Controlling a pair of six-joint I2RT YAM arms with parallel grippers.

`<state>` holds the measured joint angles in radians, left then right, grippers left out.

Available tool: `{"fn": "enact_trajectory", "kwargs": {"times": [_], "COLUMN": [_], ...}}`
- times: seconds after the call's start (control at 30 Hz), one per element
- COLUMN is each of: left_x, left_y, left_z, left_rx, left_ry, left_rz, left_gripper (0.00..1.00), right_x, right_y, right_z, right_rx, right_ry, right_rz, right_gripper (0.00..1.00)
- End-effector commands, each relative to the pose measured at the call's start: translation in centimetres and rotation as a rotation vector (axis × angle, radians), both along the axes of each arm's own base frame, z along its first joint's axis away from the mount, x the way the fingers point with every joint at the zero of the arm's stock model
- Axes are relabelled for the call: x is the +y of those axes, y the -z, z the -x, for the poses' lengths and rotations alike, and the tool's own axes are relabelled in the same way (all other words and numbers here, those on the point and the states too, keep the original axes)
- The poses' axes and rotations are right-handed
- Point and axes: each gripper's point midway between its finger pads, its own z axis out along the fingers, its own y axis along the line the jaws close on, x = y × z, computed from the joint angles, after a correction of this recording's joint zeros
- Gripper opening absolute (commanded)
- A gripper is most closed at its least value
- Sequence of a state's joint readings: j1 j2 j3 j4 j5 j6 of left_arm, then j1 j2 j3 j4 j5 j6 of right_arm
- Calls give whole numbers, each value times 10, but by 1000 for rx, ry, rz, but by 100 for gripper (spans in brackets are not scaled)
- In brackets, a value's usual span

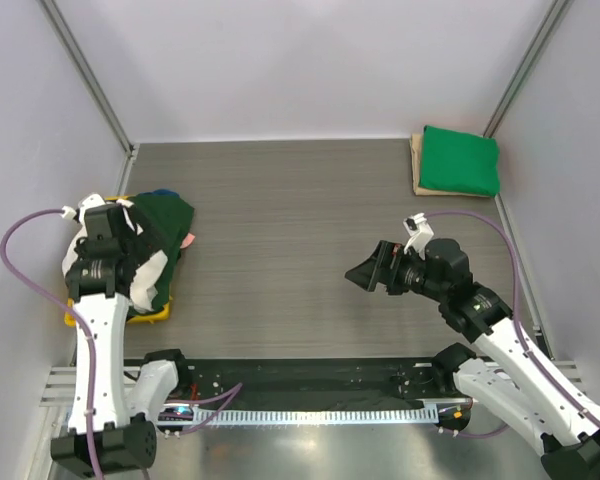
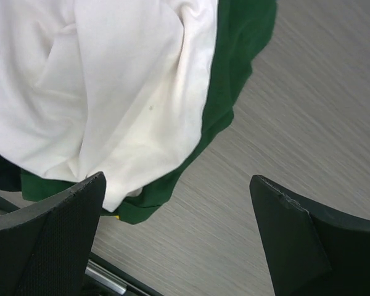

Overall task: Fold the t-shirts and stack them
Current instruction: Grab the tshirt from the pile, then move the tshirt to the center of the board

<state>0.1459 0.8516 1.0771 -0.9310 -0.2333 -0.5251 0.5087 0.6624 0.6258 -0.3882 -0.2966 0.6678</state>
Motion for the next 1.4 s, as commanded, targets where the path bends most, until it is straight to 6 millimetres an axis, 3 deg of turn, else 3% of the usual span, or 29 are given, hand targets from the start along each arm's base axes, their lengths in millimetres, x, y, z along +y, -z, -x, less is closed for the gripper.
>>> {"fn": "enact_trajectory", "kwargs": {"times": [0.0,0.27,0.43,0.57,0.67,0.77,0.83,0.87,0.9,0.97,1.0,1.03,1.07,1.1,1.13,1.17,1.2,1.23,1.27,1.3,1.33,1.37], "left_x": [15,37,51,58,62,70,73,74,74,68,62,57,43,33,23,-4,-17,-29,-58,-65,-77,-98], "left_y": [-4,12,43,59,77,86,83,71,61,33,-7,-29,-47,-96,-115,-139,-178,-200,-212,-226,-255,-262], "left_z": [-20,-30,-35,-46,-51,-57,-61,-67,-69,-73,-79,-80,-81,-87,-91,-96,-99,-98,-97,-95,-92,-89], "left_rx": [6,60,111,132,184,206,195,165,141,67,-36,-88,-119,-232,-272,-321,-407,-453,-457,-480,-541,-548], "left_ry": [-51,-173,-200,-214,-228,-248,-255,-255,-256,-251,-233,-226,-202,-166,-130,-38,7,42,125,130,170,235], "left_rz": [-40,-5,73,93,106,104,102,97,100,125,105,98,101,94,106,137,143,145,157,139,145,165], "left_gripper": [99,94,92,89,79,60,21,6,0,0,0,0,0,0,0,0,0,0,0,0,0,0], "right_x": [2,9,7,6,6,5,5,5,5,4,4,3,3,2,1,1,0,-1,-4,-6,-9,-12], "right_y": [-4,3,-3,4,9,10,8,8,7,5,3,2,-5,-9,-11,-26,-34,-40,-59,-68,-72,-89], "right_z": [-11,-5,0,2,4,5,6,6,8,8,8,7,6,4,1,-2,-4,-5,-11,-14,-14,-18], "right_rx": [-24,7,-22,-13,-11,-15,-25,-26,-30,-37,-43,-50,-64,-74,-77,-112,-127,-134,-175,-192,-194,-224], "right_ry": [14,-35,-33,-33,-42,-45,-51,-49,-54,-52,-51,-48,-44,-42,-28,-26,-20,-15,8,19,28,52], "right_rz": [13,-4,-26,-25,-18,-13,-16,-17,-19,-19,-21,-15,-18,-18,-7,-12,-9,-1,7,15,31,33], "right_gripper": [100,100,100,100,100,100,100,100,100,99,100,100,100,100,100,100,100,100,100,100,100,100]}}
